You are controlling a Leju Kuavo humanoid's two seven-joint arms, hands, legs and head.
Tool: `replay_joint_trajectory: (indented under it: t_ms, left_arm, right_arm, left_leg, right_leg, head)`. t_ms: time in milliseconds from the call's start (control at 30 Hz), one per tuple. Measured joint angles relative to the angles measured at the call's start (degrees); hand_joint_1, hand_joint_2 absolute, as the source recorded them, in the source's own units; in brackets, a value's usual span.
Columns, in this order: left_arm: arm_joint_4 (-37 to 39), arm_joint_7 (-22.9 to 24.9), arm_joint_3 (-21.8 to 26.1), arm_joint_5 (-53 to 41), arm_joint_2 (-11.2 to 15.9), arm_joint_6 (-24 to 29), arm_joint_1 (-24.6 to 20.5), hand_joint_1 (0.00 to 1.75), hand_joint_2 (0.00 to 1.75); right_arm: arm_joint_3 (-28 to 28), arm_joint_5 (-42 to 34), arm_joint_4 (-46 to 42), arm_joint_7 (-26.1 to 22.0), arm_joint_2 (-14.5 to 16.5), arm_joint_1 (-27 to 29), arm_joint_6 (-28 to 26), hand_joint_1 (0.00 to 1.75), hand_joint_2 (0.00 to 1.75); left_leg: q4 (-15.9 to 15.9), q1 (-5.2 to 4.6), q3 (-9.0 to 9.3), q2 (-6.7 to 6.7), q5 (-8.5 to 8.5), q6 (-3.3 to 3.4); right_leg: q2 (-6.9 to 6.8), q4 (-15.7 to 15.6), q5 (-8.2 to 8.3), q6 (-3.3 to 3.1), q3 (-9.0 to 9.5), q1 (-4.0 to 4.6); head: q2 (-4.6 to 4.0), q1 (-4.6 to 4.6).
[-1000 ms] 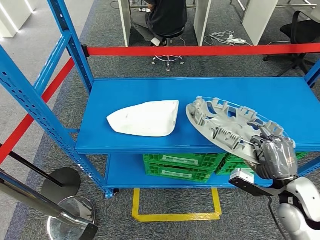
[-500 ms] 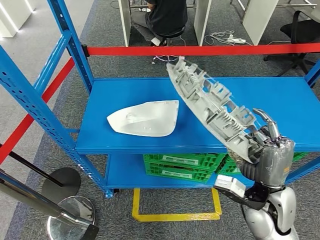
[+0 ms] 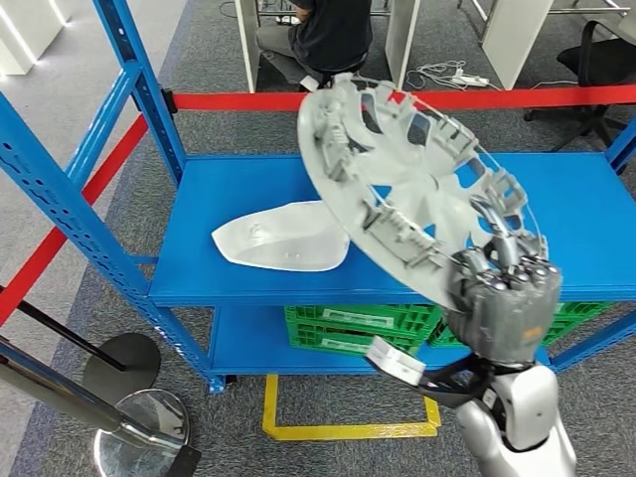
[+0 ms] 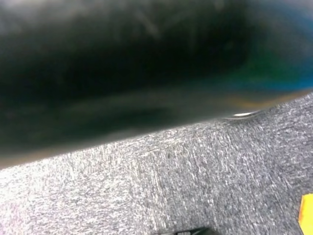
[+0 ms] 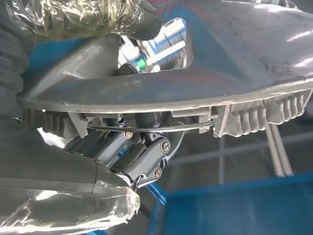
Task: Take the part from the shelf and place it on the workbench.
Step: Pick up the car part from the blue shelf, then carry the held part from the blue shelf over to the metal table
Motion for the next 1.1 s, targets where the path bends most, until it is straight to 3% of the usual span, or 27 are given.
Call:
replay_joint_trajectory:
  t_ms: [300,433,733,1100]
  left_arm:
    - [0.0,-0.36,-0.01,-0.7,-0.31,-0.37,-0.4,0.0,0.0]
    - [0.0,-2.71,-0.04,-0.94,-0.31,-2.5,-0.52,0.0,1.75]
    - [0.0,-6.04,-0.07,-0.6,-0.08,-5.3,-0.45,0.0,1.75]
    - [0.0,-4.01,0.01,0.1,-0.08,-1.51,-0.31,0.0,1.75]
  right_arm:
    - [7.45,2.8,4.64,2.96,1.61,-5.08,-0.07,1.75,1.75]
    - [10.55,4.27,7.82,3.86,2.74,-7.01,-0.11,1.75,1.75]
    - [15.28,6.41,11.47,6.19,4.0,-8.49,-0.87,1.75,1.75]
    - [15.56,7.3,11.45,8.35,4.19,-7.01,-1.1,1.75,1.75]
  left_leg:
    - [0.0,0.0,-0.02,0.0,0.01,-0.01]
    - [0.0,0.0,-0.02,0.0,0.01,-0.01]
    - [0.0,0.01,-0.03,-0.01,0.01,-0.02]
    - [0.0,0.0,-0.03,-0.01,0.01,-0.01]
  right_leg:
    - [-0.01,0.02,0.0,0.0,0.0,0.0]
    - [0.0,0.02,0.0,0.0,-0.01,0.0]
    - [-0.04,0.02,-0.01,0.0,-0.03,0.0]
    - [-0.04,0.01,0.0,0.0,-0.03,0.0]
  head:
    - [0.0,0.01]
    - [0.0,0.01]
    - [0.0,0.01]
    - [0.0,0.02]
